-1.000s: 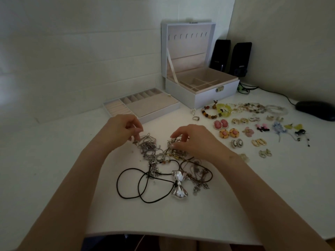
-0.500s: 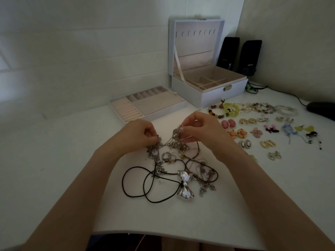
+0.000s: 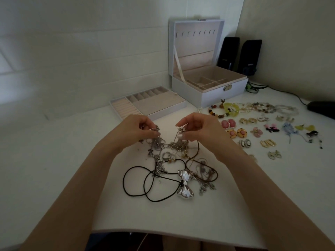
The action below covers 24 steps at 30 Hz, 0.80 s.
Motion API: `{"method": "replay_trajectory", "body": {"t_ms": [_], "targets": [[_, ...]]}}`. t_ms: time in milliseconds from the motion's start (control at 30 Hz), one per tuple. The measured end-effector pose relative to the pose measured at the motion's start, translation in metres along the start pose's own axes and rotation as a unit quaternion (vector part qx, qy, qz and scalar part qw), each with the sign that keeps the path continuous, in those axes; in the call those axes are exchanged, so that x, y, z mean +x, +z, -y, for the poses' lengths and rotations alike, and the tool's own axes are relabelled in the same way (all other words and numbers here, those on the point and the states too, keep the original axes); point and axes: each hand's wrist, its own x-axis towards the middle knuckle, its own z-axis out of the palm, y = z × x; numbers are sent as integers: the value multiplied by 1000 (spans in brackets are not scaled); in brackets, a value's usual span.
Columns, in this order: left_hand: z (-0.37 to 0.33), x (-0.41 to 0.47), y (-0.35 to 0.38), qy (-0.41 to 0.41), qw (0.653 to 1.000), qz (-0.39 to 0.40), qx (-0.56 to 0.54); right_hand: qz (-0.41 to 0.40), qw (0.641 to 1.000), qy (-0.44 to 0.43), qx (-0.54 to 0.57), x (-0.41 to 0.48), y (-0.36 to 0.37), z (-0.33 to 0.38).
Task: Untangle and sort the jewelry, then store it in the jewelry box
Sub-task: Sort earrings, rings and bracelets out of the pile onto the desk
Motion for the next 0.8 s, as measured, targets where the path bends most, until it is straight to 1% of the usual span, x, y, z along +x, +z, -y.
{"method": "replay_trajectory", "body": {"t_ms": [200, 500, 633, 733, 800], "targets": [[-1, 0, 1, 10, 1000, -10, -10, -8, 1000, 20, 9, -1, 0, 3], [-1, -2, -2, 21, 999, 17, -24, -20, 1000, 2, -4, 0, 0, 0], [-2, -2, -2, 27, 999, 19, -9, 1, 1000, 5, 13, -1, -1, 0], [-1, -1, 0, 21, 1000, 6, -13, 40, 999, 0, 30, -1, -1, 1], [-1, 0, 1, 13, 1000, -8, -19, 47, 998, -4, 43, -1, -2, 1]]}}
